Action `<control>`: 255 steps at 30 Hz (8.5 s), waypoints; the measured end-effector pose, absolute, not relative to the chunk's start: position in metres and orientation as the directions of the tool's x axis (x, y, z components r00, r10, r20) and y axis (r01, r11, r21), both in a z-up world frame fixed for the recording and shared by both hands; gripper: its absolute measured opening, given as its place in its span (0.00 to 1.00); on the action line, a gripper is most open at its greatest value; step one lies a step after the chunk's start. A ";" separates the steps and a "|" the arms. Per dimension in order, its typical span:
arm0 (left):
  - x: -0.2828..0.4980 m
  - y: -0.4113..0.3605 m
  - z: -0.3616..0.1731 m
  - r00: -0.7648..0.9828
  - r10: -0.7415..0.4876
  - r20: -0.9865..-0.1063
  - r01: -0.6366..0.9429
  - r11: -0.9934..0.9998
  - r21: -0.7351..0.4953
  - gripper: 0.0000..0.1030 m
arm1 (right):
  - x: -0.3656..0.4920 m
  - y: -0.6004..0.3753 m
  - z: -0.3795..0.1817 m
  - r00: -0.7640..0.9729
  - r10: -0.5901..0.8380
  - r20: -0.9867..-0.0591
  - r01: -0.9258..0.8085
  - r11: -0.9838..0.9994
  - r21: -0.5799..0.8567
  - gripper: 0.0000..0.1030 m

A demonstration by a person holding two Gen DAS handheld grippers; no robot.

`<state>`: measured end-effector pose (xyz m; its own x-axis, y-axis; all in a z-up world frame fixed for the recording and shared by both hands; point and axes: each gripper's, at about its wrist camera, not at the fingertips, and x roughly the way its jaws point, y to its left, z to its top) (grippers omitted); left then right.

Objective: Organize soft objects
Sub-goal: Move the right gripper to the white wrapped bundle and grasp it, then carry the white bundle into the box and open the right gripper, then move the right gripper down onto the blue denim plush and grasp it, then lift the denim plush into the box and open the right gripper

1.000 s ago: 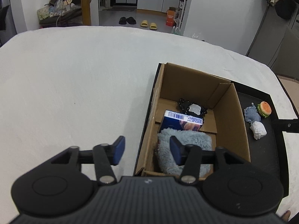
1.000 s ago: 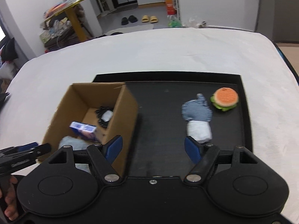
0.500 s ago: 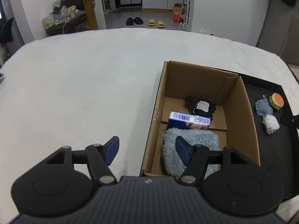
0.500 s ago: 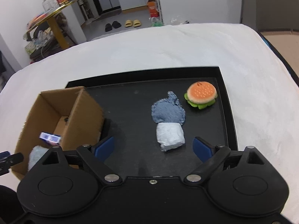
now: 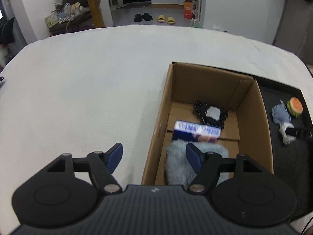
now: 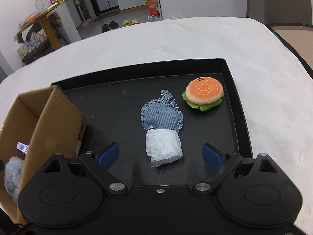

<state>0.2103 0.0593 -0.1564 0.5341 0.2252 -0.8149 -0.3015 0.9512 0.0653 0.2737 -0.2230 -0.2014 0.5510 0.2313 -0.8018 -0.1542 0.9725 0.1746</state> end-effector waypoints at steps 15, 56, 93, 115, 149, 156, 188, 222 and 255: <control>0.226 0.059 -0.161 0.524 0.238 -0.818 -0.278 0.955 0.100 0.68 | 0.287 -0.221 -0.221 0.516 0.208 -0.831 -0.159 0.977 0.145 0.44; 0.190 0.075 -0.150 0.606 0.091 -0.790 -0.163 0.987 -0.011 0.65 | 0.212 -0.168 -0.114 0.612 0.313 -0.726 -0.310 0.940 0.145 0.43; 0.193 0.106 -0.171 0.584 -0.038 -0.811 -0.201 0.961 -0.190 0.10 | 0.209 -0.043 -0.112 0.502 0.404 -0.765 -0.478 0.867 0.144 0.50; 0.184 0.096 -0.153 0.604 0.098 -0.791 -0.263 0.961 -0.082 0.48 | 0.213 -0.147 -0.113 0.561 0.328 -0.760 -0.350 0.926 0.141 0.50; 0.202 0.060 -0.158 0.562 0.286 -0.776 -0.273 0.950 0.152 0.53 | 0.294 -0.239 -0.185 0.590 0.297 -0.751 -0.210 0.954 0.212 0.43; 0.213 0.056 -0.164 0.541 0.314 -0.780 -0.281 0.942 0.185 0.53 | 0.304 -0.235 -0.206 0.579 0.287 -0.763 -0.234 0.955 0.182 0.44; 0.205 0.064 -0.160 0.556 0.242 -0.795 -0.269 0.958 0.103 0.53 | 0.280 -0.242 -0.180 0.568 0.311 -0.762 -0.278 0.944 0.178 0.16; 0.191 0.091 -0.159 0.577 0.068 -0.814 -0.251 0.963 -0.098 0.36 | 0.226 -0.145 -0.099 0.606 0.371 -0.704 -0.406 0.905 0.127 0.17; 0.187 0.102 -0.163 0.586 0.003 -0.810 -0.234 0.958 -0.166 0.10 | 0.222 -0.114 -0.109 0.568 0.302 -0.765 -0.421 0.906 0.046 0.32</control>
